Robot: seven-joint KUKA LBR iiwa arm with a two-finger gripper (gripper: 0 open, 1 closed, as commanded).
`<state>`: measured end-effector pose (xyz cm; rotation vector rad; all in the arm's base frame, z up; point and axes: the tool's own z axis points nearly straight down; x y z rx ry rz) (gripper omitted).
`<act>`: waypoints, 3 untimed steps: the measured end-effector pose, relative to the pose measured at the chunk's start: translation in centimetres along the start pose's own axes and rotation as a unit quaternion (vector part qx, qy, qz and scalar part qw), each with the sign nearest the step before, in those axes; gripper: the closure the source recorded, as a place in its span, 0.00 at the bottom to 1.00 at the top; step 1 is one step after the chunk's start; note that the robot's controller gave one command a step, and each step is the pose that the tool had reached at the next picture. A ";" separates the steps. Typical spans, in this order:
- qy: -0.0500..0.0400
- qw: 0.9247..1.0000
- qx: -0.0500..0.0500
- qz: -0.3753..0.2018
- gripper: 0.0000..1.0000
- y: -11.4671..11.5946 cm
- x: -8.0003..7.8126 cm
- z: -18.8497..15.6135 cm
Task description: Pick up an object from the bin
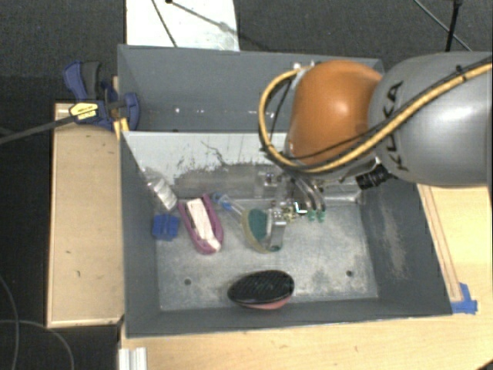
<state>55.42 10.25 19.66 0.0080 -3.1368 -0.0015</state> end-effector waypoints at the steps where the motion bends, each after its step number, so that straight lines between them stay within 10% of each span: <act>1: 0.000 1.000 0.001 0.000 0.00 -4.6 -3.4 10.1; 2: -0.002 1.000 0.000 0.000 1.00 -4.4 -3.5 9.6; 3: -0.008 1.000 -0.001 0.008 1.00 -2.0 -1.4 -8.9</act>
Offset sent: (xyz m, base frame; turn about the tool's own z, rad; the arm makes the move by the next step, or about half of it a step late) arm 0.0341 -0.0440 -0.0973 -0.0043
